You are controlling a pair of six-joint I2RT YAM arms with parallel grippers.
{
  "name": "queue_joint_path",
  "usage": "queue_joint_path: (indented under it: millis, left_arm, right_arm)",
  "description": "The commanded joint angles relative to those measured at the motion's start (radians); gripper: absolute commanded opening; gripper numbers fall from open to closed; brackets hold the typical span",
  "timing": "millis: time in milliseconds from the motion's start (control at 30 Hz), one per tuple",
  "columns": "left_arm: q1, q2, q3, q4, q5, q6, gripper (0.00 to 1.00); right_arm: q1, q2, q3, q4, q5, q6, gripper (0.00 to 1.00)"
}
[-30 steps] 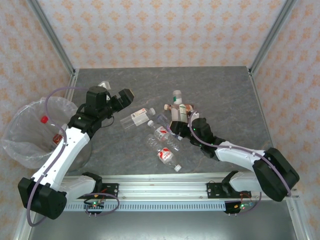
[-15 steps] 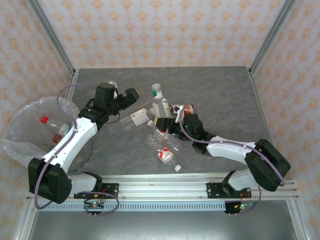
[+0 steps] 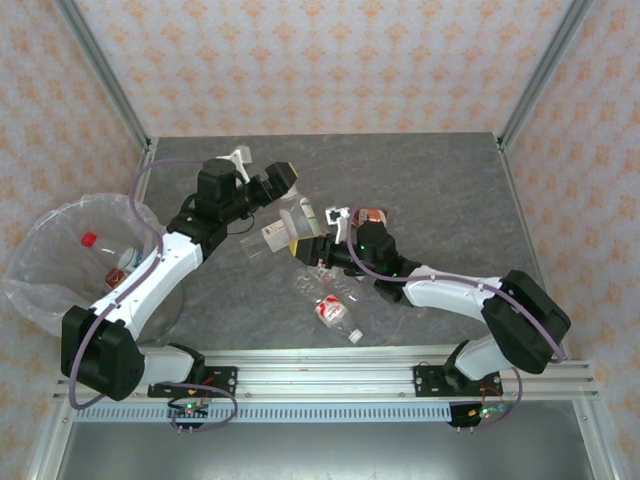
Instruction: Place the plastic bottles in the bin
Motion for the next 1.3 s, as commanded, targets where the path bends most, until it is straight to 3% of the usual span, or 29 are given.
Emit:
queue_joint_path:
  millis: [0,200,400,633,800,1100,1267]
  left_arm:
    - [-0.023,0.008,0.041,0.009,0.012,0.052,0.91]
    - [-0.028,0.011,0.051,-0.05,-0.044,0.06,0.57]
    - [-0.028,0.006,0.046,-0.056,-0.046,0.067,0.42]
    - [-0.028,0.002,0.047,-0.065,-0.043,0.074,0.37]
    - [-0.028,0.003,0.048,-0.081,-0.054,0.084,0.34]
    - [-0.028,0.011,0.055,-0.108,-0.101,0.081,0.32]
    - [-0.028,0.02,0.066,-0.129,-0.123,0.085,0.31]
  right_arm:
    - [0.026,0.004,0.038,0.056,-0.035,-0.064,0.0]
    - [0.027,0.003,0.029,0.071,0.001,-0.074,0.0]
    - [0.027,0.004,0.02,0.07,-0.002,-0.074,0.04]
    - [0.028,0.005,0.015,0.055,0.009,-0.064,0.28]
    - [0.027,0.007,0.015,0.041,0.018,-0.065,0.33]
    - [0.027,-0.026,0.01,-0.055,0.079,-0.11,0.67]
    - [0.028,-0.08,-0.026,-0.104,0.172,-0.154,0.91]
